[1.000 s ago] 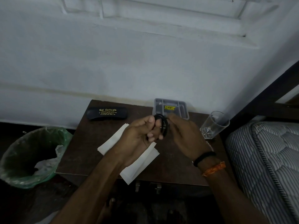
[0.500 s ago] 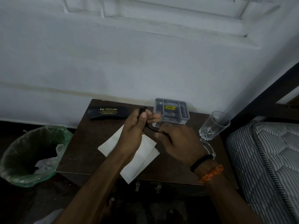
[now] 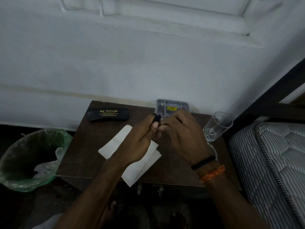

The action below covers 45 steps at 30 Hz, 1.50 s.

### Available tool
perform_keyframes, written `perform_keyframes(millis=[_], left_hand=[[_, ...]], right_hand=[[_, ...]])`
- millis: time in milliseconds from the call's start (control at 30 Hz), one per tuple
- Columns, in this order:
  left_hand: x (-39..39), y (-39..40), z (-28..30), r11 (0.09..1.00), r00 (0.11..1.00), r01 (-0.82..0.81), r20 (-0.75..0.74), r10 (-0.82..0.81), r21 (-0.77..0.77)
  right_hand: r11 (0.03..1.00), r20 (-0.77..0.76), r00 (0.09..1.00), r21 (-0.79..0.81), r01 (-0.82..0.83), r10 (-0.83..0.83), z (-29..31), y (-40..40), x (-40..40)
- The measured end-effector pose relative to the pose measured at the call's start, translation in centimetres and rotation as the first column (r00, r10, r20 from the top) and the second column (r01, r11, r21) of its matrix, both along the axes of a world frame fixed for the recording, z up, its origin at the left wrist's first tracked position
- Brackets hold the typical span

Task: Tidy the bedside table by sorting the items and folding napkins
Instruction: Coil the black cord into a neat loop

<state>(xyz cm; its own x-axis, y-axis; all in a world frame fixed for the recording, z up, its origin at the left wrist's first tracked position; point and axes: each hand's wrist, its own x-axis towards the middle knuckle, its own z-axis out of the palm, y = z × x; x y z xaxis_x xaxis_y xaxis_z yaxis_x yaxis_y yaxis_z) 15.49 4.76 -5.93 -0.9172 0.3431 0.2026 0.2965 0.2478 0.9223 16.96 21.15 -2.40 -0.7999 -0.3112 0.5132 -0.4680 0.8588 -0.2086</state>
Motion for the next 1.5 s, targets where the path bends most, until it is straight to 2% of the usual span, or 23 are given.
perform_keyframes(millis=[67,267,333,433,500,600,733,867,1000,1133,1267,1333,1500], left_hand=[[0.0,-0.3,0.2,0.999,0.999,0.028,0.021,-0.028,-0.025],[-0.3,-0.8,0.9,1.0,0.962,0.018,0.271,-0.023,0.019],[-0.3,-1.1,1.4,0.987,0.953,0.091,0.277,-0.124,0.13],[-0.4,-1.5,1.7,0.914,0.897,0.161,0.331,-0.292,0.372],[-0.5,-1.7,1.7,0.855,0.857,0.134,0.374,-0.354,0.502],[-0.6,-1.7,1.7,0.759,0.831,0.065,0.386,-0.4,0.647],[-0.9,-1.6,1.4,0.654,0.821,-0.017,0.383,-0.422,0.756],[-1.2,-1.3,1.0,0.705,0.873,-0.067,0.383,-0.301,0.706],[-1.2,-0.7,0.6,0.694,0.888,-0.117,0.388,-0.248,0.71],[-1.1,-0.3,0.1,0.876,0.943,-0.126,0.329,-0.039,0.466],[-0.9,-0.2,-0.5,0.974,0.973,-0.107,0.224,0.061,0.201],[-0.7,-0.1,-0.7,0.987,0.979,-0.09,0.194,0.063,0.132],[-0.8,-0.1,-0.9,0.998,0.985,-0.064,0.159,0.063,0.005]], right_hand=[[1.0,-0.044,0.999,-0.009,-0.008,0.008,0.1,-0.1,0.0],[0.993,-0.13,0.985,-0.011,-0.117,0.115,0.7,-0.1,-0.1],[0.993,-0.156,0.982,-0.029,-0.112,0.106,0.7,0.1,-0.1],[0.993,-0.167,0.984,-0.091,-0.077,0.061,0.5,0.3,-0.3],[0.988,-0.105,0.994,-0.15,-0.027,0.011,0.3,0.4,-0.6],[0.97,0.073,0.995,-0.23,0.076,-0.06,-0.2,0.6,-0.7],[0.98,0.287,0.957,-0.183,0.082,-0.027,-1.2,0.0,-0.1],[0.992,0.39,0.92,-0.1,0.074,-0.029,-1.7,-0.6,0.0],[0.998,0.503,0.863,-0.058,-0.011,0.039,-1.9,-1.5,0.5],[0.994,0.544,0.838,0.061,-0.087,0.04,-2.5,-2.3,0.9],[0.993,0.526,0.85,0.071,-0.094,0.043,-2.1,-1.7,0.6],[0.99,0.503,0.863,0.096,-0.105,0.043,-1.7,-1.3,0.6],[0.986,0.321,0.945,0.132,-0.102,0.055,-1.1,-1.6,1.1]])
